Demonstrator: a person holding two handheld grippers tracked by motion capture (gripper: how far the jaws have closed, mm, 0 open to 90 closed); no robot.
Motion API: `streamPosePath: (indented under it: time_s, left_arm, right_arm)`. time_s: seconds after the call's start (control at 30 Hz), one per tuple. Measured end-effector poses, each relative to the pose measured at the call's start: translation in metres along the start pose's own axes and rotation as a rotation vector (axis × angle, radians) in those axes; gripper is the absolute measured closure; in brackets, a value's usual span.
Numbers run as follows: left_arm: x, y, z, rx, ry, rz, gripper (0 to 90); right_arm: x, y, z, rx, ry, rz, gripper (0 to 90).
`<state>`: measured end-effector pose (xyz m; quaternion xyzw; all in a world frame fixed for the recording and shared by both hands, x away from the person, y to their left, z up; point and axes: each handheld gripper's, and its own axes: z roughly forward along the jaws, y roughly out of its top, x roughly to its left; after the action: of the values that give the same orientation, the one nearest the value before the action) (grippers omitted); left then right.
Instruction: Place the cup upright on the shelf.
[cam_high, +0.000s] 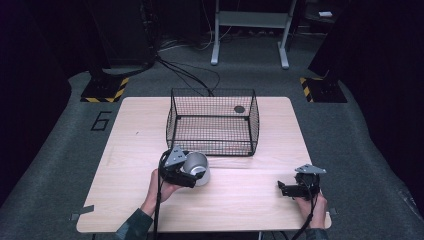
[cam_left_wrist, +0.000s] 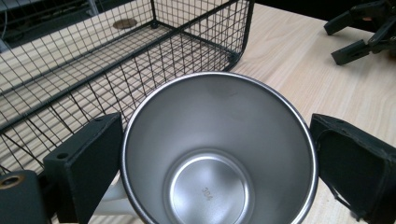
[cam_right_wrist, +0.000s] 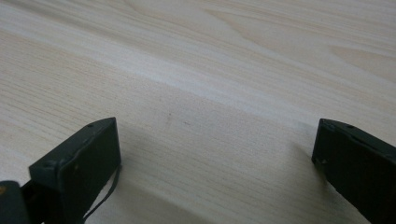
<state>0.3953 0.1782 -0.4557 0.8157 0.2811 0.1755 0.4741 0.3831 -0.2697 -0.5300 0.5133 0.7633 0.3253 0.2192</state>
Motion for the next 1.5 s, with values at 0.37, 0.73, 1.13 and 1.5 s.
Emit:
streamPosePath:
  time_s: [0.37,0.73,1.13,1.5]
  left_arm:
    - [0.002,0.013,-0.017,-0.018,-0.042,0.004,5.8]
    - [0.008,0.025,-0.034,-0.033,-0.069,0.003,5.8]
    - [0.019,0.043,-0.053,-0.044,-0.101,0.015,5.7]
    - [0.024,0.065,-0.061,-0.058,-0.122,0.034,5.8]
  right_arm:
    - [0.0,0.0,0.0,0.001,0.0,0.001,0.7]
    - [0.0,0.0,0.0,0.002,0.0,0.005,0.7]
    - [0.0,0.0,0.0,0.007,-0.001,0.005,0.7]
    - [0.001,0.0,0.0,0.006,-0.002,0.005,0.7]
